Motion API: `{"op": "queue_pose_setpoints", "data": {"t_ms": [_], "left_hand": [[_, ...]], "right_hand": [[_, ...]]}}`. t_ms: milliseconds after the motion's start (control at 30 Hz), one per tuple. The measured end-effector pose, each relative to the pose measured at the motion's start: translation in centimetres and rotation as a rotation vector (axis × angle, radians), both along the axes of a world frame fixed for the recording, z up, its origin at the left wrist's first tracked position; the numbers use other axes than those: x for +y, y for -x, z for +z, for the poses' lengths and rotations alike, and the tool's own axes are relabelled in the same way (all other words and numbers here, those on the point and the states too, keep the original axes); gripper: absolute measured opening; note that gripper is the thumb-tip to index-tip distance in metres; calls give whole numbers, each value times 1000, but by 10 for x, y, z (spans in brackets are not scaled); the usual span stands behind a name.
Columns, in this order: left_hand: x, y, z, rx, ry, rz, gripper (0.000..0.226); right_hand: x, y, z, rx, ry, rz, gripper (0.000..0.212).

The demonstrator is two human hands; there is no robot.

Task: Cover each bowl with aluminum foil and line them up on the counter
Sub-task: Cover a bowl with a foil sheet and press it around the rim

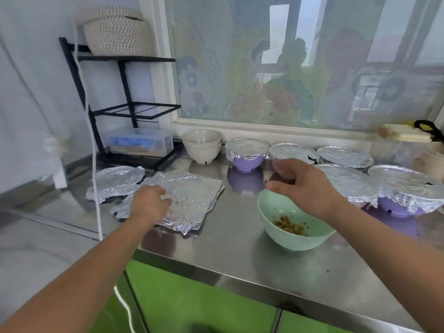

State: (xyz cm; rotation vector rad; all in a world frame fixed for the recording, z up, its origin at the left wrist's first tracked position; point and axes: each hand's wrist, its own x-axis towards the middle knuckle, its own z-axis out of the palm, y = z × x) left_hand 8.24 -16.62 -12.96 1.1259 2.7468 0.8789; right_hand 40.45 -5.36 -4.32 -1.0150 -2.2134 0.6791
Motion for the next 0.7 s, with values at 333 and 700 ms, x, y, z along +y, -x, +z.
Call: {"op": "queue_pose_setpoints", "data": {"t_ms": [333, 700], "left_hand": [[-10, 49, -14, 6, 278, 90, 84], [-5, 71, -15, -119, 223, 114, 104]], "right_hand": [[7, 173, -66, -180, 408, -17, 38], [29, 205, -95, 8, 720, -185, 32]]}}
